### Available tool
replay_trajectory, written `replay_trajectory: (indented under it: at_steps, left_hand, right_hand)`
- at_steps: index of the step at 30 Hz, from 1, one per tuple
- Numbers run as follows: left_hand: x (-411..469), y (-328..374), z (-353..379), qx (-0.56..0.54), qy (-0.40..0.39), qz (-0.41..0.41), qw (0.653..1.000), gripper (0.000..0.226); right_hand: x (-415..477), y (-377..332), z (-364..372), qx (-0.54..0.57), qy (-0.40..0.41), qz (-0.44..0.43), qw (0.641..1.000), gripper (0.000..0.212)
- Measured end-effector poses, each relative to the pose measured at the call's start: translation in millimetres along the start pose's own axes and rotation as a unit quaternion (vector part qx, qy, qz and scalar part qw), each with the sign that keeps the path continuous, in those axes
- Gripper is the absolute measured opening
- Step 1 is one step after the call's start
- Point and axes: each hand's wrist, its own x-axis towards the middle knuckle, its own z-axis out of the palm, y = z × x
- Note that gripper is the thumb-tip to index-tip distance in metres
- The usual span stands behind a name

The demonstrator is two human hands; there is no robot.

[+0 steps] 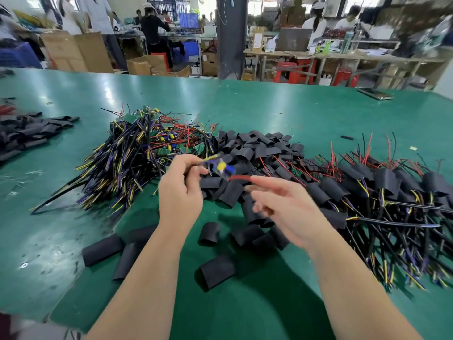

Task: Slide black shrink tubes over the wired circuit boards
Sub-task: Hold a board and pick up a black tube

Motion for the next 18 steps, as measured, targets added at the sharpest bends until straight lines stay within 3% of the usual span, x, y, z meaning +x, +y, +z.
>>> replay_trajectory:
  at_steps: [2,4,9,13,18]
  left_hand:
    - [-3.2,1.0,6.3,-0.003,-0.049,0.024,0.999,0.02]
    - [-4.7,-0.2,9.7,0.004,-0.08,0.034,0.996,0.018]
    - [-6.9,3.4,10.8,0.002,-0.109,0.037,0.993,0.02]
    - [-6.0,7.3,12.8,0.023,-0.137,0.087,0.986,0.029]
    - [-9.0,10.1,14.4,-0.001,-0.14,0.048,0.989,0.02]
  right_hand:
    - [-0.4,3.5,6.9,0.131,-0.056,0.02,0.99,0.048]
    - [1.3,4.5,6.9,0.161,-0.064,-0.014,0.985,0.052]
    - [4.6,5.8,-0.1,0.159,-0.069,-0.074,0.982,0.032]
    - [3.8,8.4,4.2,0.186,-0.068,-0.053,0.979,0.024]
    - [4.8,9.5,8.7,0.253,-0.009,0.0,0.968,0.008]
